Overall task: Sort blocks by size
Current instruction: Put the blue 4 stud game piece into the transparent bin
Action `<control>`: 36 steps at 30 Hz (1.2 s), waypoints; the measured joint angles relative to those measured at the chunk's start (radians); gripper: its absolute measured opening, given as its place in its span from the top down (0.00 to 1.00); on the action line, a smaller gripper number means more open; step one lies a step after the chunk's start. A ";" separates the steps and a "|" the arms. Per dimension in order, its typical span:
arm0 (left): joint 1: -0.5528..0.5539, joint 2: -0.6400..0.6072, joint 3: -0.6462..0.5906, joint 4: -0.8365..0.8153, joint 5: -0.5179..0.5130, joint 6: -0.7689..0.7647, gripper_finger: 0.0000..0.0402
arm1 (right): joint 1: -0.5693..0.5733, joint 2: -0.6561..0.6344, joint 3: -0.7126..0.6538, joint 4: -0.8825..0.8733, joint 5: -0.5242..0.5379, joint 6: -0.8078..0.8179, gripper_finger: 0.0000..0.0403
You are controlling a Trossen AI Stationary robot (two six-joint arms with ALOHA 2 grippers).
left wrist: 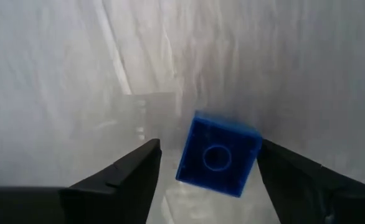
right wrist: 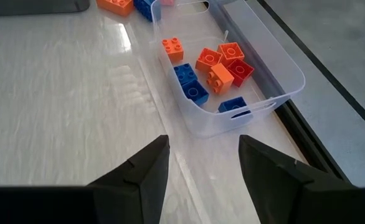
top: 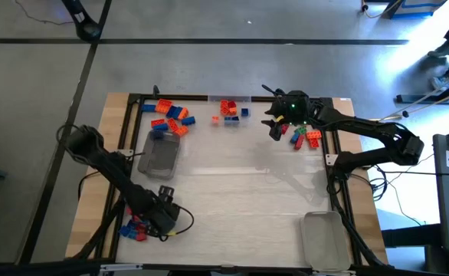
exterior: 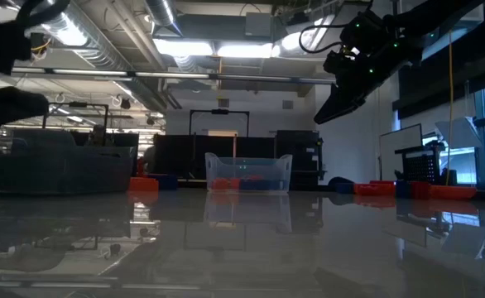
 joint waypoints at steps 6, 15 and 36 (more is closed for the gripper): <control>0.020 0.013 0.000 0.007 0.010 0.009 0.58 | 0.000 0.000 0.000 0.000 0.000 0.000 0.52; 0.075 -0.006 0.031 -0.015 -0.005 0.058 0.70 | 0.000 0.000 0.000 0.000 0.000 0.000 0.52; 0.659 -0.347 0.060 0.278 -0.197 0.500 0.69 | 0.000 0.000 0.000 0.013 0.000 0.000 0.52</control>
